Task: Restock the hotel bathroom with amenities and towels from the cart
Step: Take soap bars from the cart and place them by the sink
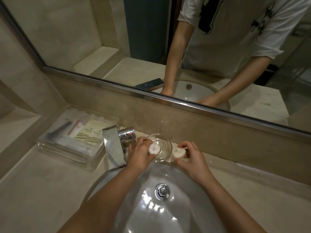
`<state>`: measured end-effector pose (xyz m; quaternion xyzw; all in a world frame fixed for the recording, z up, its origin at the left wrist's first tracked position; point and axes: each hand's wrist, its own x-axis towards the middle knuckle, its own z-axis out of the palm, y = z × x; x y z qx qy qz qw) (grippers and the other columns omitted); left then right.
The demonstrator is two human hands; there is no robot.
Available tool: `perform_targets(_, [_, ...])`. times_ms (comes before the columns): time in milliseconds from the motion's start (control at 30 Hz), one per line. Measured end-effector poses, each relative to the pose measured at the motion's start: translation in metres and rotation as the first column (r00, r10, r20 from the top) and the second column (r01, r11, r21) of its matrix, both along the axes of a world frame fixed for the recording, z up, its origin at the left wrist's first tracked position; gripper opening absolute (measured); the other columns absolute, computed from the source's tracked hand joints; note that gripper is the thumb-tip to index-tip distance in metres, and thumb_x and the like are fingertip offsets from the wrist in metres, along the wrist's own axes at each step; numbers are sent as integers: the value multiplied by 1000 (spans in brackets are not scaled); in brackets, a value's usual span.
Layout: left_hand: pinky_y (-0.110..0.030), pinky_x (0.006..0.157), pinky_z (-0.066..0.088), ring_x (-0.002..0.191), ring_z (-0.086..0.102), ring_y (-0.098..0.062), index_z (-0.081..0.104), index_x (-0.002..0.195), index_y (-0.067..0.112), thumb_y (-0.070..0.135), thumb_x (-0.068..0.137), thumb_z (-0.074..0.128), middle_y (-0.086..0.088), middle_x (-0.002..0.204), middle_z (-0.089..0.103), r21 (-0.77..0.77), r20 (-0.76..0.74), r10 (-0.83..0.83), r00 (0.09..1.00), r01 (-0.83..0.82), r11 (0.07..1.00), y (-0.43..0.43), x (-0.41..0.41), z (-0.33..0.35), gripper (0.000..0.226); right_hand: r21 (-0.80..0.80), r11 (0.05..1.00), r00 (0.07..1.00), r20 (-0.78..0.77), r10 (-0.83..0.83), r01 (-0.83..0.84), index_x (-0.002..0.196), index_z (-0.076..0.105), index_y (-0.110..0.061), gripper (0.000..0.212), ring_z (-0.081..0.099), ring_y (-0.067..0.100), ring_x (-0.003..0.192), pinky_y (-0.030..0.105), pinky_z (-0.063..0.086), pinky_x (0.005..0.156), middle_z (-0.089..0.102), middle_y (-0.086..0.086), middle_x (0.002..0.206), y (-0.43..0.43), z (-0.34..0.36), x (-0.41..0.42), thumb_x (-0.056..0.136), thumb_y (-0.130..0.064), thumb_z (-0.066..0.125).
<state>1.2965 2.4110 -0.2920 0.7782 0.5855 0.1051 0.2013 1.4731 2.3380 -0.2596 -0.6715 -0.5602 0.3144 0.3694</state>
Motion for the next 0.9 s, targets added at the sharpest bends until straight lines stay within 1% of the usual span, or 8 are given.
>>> perform_targets(167, [-34, 103, 22, 128, 34, -21, 50, 126, 26, 32, 82, 65, 1, 135, 38, 29, 24, 65, 998, -65, 997, -4, 3, -5, 47, -12, 999, 998, 48, 51, -50, 115, 52, -25, 53, 57, 12, 91, 23, 45, 81, 58, -3, 102, 16, -11, -9, 69, -9, 73])
perform_targets(333, [-34, 105, 22, 128, 36, -20, 51, 127, 26, 33, 81, 65, 1, 134, 40, 40, 57, 104, 993, -107, 993, -7, 3, -8, 49, -24, 995, 991, 87, 102, -100, 122, 50, -15, 58, 56, 13, 94, 7, 37, 74, 58, -3, 103, 25, -12, -17, 70, -7, 73])
perform_targets(400, [-34, 105, 22, 127, 36, -20, 50, 128, 27, 35, 82, 64, 2, 135, 39, 22, 53, 101, 993, -102, 995, -6, 1, -8, 49, -20, 987, 972, 173, 159, -158, 124, 48, -13, 59, 57, 16, 98, 10, 34, 73, 59, 0, 107, 29, -11, -18, 70, -8, 72])
perform_targets(533, [-35, 103, 24, 124, 38, -24, 50, 128, 26, 34, 83, 63, 1, 133, 41, 14, 61, 110, 992, -112, 994, -7, -1, -5, 48, -80, 959, 879, 384, 282, -273, 131, 37, -12, 64, 51, 27, 112, 22, 37, 81, 55, 10, 121, 40, 0, -19, 74, -10, 67])
perform_targets(633, [-32, 102, 24, 126, 35, -23, 49, 130, 27, 34, 85, 61, 1, 135, 40, 18, 40, 111, 993, -112, 994, -7, -2, -2, 47, -264, 915, 705, 583, 403, -305, 133, 31, -7, 59, 49, 30, 114, 32, 43, 84, 53, 15, 120, 51, 11, -28, 81, -7, 59])
perform_targets(733, [-32, 102, 25, 127, 35, -23, 49, 129, 28, 33, 85, 61, 1, 135, 41, 10, 41, 120, 992, -121, 993, -7, -3, -3, 46, -406, 876, 608, 636, 475, -260, 129, 32, -5, 53, 52, 29, 113, 33, 45, 85, 55, 18, 118, 64, 13, -40, 83, -8, 58])
perform_targets(800, [-32, 102, 27, 126, 35, -23, 50, 129, 28, 33, 84, 61, 1, 135, 42, 8, 43, 127, 991, -127, 992, -7, -3, -3, 46, -421, 868, 618, 617, 487, -263, 129, 33, -6, 58, 53, 32, 112, 34, 46, 85, 57, 18, 117, 72, 10, -45, 81, -16, 65])
perform_targets(900, [-32, 102, 26, 126, 34, -22, 49, 129, 29, 32, 83, 61, 2, 136, 41, -10, 41, 134, 990, -134, 991, -6, -3, -4, 48, -361, 893, 741, 516, 431, -268, 125, 39, -12, 63, 56, 33, 109, 36, 47, 84, 60, 16, 115, 77, -3, -44, 73, -28, 72])
